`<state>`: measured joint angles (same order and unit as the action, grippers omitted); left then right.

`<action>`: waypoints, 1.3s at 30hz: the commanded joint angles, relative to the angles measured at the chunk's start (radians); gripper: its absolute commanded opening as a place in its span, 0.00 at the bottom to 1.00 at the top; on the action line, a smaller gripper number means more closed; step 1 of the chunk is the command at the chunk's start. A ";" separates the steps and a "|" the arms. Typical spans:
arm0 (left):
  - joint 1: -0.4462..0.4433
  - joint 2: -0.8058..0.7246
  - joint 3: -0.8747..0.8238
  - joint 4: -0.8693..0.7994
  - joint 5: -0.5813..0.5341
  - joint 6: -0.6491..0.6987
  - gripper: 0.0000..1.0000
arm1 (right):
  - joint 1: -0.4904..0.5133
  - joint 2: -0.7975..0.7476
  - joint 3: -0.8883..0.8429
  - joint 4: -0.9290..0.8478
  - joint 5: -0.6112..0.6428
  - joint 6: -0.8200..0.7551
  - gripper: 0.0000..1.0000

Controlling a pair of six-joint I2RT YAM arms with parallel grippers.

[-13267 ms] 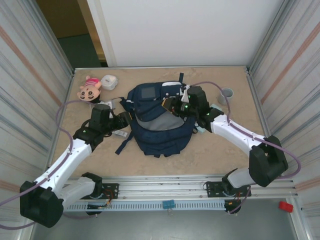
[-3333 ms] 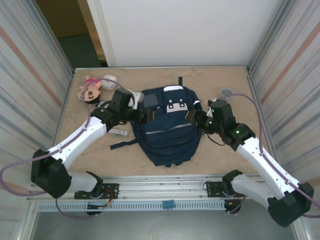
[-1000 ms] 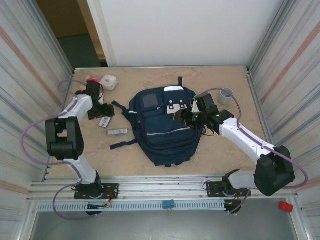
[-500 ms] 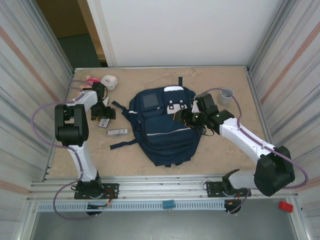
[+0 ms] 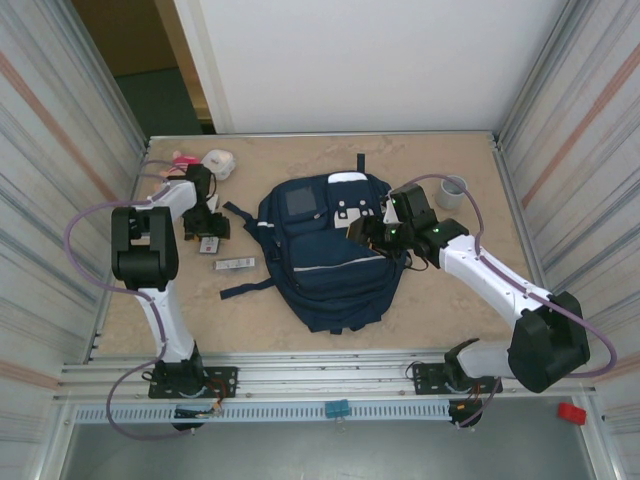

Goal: Pack books, pencil case, and school supplies into a backpack

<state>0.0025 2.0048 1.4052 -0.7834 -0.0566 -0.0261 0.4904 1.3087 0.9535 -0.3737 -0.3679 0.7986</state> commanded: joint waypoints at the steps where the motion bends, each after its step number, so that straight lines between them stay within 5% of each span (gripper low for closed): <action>1: 0.002 0.049 -0.002 0.007 -0.080 -0.011 0.70 | 0.004 -0.014 0.024 -0.005 -0.004 -0.023 0.60; 8: 0.002 0.002 -0.038 0.022 -0.066 -0.030 0.53 | 0.004 -0.031 0.019 -0.011 0.004 -0.023 0.60; 17: 0.002 -0.296 -0.146 0.051 0.100 -0.156 0.51 | 0.055 -0.061 0.006 0.071 0.016 -0.044 0.60; 29: -0.056 -0.750 -0.507 0.370 0.491 -0.698 0.51 | 0.274 0.054 0.010 0.334 0.065 -0.123 0.59; 39: -0.201 -0.943 -0.755 0.646 0.538 -1.133 0.49 | 0.394 0.277 0.113 0.432 0.062 -0.175 0.57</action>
<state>-0.1761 1.1027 0.6910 -0.2703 0.4465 -0.9676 0.8692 1.5585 1.0214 -0.0002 -0.3138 0.6659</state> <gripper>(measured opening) 0.544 0.573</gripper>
